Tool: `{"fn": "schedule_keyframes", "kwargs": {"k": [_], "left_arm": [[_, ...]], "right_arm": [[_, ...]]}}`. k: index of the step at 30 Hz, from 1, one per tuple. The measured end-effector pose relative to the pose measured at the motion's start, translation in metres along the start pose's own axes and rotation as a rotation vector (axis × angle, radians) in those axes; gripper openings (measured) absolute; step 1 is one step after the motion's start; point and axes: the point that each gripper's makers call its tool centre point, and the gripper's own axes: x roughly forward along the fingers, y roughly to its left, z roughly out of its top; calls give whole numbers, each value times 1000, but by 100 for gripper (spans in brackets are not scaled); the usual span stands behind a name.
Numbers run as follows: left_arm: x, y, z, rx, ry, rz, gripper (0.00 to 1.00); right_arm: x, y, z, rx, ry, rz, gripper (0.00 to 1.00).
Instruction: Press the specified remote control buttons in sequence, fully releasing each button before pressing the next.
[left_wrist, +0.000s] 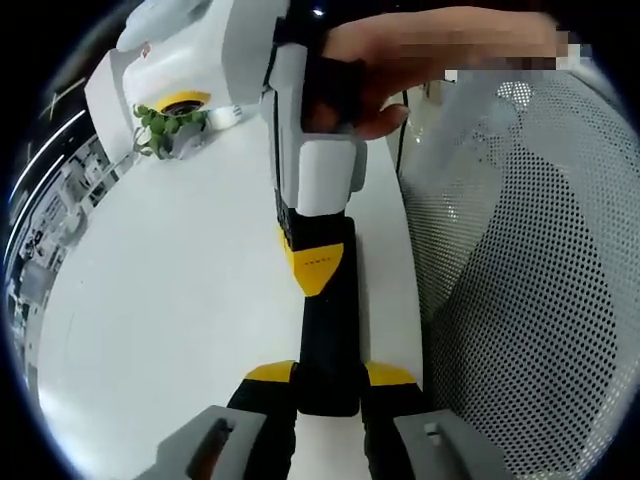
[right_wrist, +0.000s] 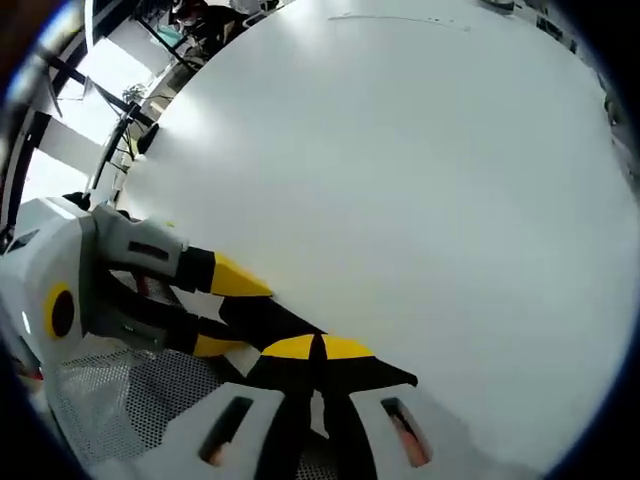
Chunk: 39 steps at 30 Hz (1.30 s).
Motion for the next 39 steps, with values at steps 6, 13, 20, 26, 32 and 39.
{"fn": "schedule_keyframes", "kwargs": {"k": [6,13,20,26,32,39], "left_arm": [[-1,0,0,-7,-5,1,24],[-1,0,0,-8,-7,3,24],[0,0,1,-10,-9,3,24],[0,0,1,-19,-12,2,24],[-1,0,1,-22,-15,3,24],[0,-1,3,-29,-29,0,24]], "right_arm": [[1,2,0,-26,2,-19,0],[1,2,1,-64,8,-39,0],[1,1,0,-56,5,-36,0],[1,1,1,-59,5,-38,0],[0,0,1,-39,5,-24,0],[-2,2,-4,-49,36,-20,0]]}}
